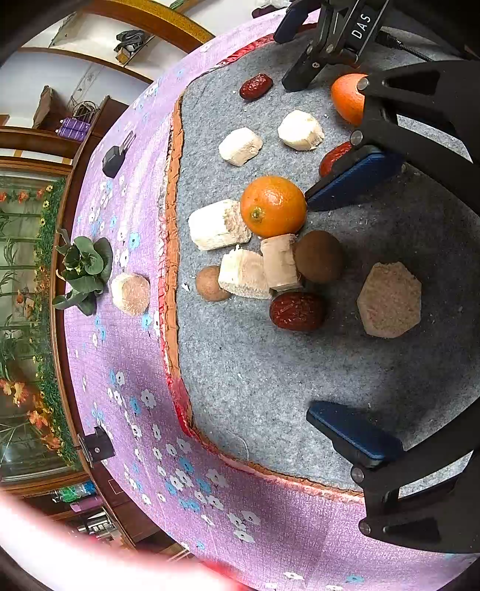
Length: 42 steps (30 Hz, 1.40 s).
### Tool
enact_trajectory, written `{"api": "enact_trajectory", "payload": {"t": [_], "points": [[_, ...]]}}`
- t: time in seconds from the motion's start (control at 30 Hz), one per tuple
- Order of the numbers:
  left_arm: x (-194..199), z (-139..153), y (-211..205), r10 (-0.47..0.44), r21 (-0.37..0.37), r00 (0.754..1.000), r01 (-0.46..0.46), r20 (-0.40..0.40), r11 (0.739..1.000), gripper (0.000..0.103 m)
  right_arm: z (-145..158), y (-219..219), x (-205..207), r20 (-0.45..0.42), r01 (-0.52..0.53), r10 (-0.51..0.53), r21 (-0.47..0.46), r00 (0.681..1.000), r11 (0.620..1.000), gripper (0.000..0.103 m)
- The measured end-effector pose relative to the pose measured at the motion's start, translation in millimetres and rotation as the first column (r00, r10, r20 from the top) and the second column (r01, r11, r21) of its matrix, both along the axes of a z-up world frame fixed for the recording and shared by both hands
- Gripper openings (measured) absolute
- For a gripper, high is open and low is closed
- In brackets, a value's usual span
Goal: Organize fruits
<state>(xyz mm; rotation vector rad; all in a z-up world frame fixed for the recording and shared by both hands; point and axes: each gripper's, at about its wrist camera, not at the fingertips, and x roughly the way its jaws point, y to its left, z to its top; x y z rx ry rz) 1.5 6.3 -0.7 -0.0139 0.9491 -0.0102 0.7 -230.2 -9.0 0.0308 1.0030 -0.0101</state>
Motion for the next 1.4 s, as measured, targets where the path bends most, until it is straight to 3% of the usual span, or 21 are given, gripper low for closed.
{"api": "enact_trajectory", "payload": {"t": [1.4], "points": [[0.8, -0.8, -1.1, 0.000, -0.011, 1.000, 0.000, -0.002, 1.000, 0.103, 0.0, -0.5, -0.2, 0.006, 0.000, 0.000, -0.004, 1.000, 1.000, 0.103]]}}
